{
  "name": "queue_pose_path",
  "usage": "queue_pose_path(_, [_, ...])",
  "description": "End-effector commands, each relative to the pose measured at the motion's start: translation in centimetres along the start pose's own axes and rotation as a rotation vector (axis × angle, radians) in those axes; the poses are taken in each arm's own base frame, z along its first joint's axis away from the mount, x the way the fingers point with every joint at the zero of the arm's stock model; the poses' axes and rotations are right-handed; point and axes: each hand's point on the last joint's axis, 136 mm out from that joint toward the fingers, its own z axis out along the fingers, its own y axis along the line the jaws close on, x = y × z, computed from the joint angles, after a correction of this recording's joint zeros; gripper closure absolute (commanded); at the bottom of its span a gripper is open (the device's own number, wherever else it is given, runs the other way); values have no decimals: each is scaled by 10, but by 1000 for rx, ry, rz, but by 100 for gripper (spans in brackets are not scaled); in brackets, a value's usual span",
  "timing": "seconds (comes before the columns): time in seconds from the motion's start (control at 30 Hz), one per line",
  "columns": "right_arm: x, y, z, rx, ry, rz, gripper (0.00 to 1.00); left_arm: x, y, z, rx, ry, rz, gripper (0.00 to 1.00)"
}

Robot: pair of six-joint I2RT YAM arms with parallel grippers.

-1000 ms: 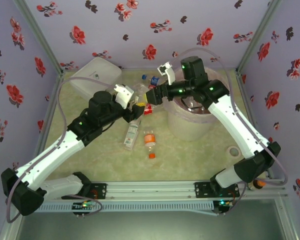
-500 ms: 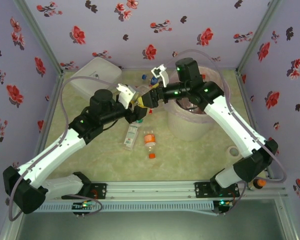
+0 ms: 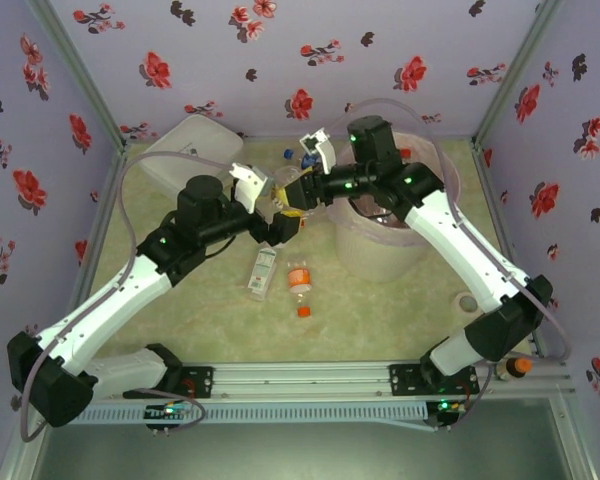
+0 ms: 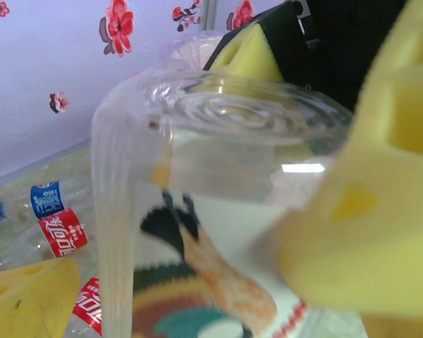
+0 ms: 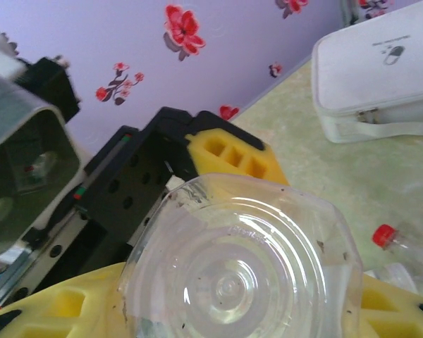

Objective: Put the plastic bottles in the bin

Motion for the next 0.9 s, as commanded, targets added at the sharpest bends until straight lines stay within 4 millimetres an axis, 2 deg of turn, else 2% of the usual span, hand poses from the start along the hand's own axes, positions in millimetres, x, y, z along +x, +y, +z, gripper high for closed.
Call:
queue_pose_path(0.0, [-32, 3, -41, 107, -130, -83, 56, -9, 4, -14, -33, -45, -8, 0])
queue_pose_path(0.17, [-73, -3, -115, 261, -352, -61, 67, 16, 23, -24, -131, -7, -63, 0])
queue_pose_path(0.27, [-96, -13, -160, 373, -464, -49, 72, 35, 37, -20, -175, 32, -130, 0])
queue_pose_path(0.4, [-110, -16, -195, 466, -551, -62, 77, 71, 55, -9, -259, 188, -185, 0])
queue_pose_path(0.53, [-101, -42, -215, 630, -518, -30, 80, 117, 73, -2, -351, 349, -203, 0])
queue_pose_path(0.67, [-80, -68, -222, 777, -444, 20, 83, 151, 74, 4, -367, 434, -235, 0])
queue_pose_path(0.73, [-68, -81, -220, 819, -389, 58, 84, 166, 73, 7, -374, 474, -236, 0])
queue_pose_path(0.87, [-39, -103, -202, 822, -250, 149, 84, 189, 73, 13, -384, 544, -225, 0])
